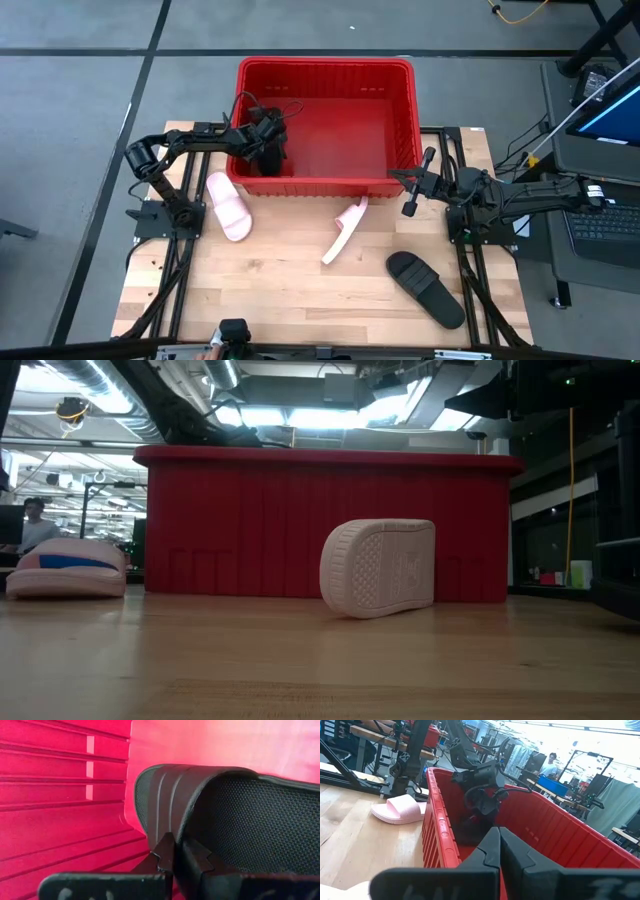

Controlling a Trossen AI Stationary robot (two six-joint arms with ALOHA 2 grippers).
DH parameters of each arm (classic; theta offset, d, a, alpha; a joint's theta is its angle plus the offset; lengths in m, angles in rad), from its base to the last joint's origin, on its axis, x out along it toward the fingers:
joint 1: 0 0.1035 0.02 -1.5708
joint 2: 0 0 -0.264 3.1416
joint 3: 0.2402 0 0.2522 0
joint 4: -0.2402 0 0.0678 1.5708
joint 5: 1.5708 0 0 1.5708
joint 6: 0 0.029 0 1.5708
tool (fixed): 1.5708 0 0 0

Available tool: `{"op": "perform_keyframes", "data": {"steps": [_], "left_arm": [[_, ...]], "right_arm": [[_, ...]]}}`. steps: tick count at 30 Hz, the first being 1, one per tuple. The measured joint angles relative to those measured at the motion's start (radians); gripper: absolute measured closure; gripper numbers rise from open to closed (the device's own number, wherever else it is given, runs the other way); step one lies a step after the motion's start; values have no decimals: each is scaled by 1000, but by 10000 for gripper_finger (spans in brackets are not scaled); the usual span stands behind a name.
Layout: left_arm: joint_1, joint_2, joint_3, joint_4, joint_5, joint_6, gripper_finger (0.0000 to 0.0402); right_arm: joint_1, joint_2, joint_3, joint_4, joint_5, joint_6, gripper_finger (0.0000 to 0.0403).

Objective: Pick and place slides into bin
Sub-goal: Put the left black slide into the red bin

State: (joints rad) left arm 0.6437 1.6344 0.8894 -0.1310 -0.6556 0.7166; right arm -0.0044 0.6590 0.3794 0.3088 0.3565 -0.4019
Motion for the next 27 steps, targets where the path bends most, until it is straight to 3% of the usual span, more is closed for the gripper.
{"op": "perform_keyframes", "data": {"steps": [12, 27], "left_arm": [[0, 0, 0, -3, 4, -17, 391], [0, 0, 0, -8, 31, 3, 307]], "right_arm": [[0, 0, 0, 0, 0, 0, 397], [0, 0, 0, 0, 0, -4, 397]]}}
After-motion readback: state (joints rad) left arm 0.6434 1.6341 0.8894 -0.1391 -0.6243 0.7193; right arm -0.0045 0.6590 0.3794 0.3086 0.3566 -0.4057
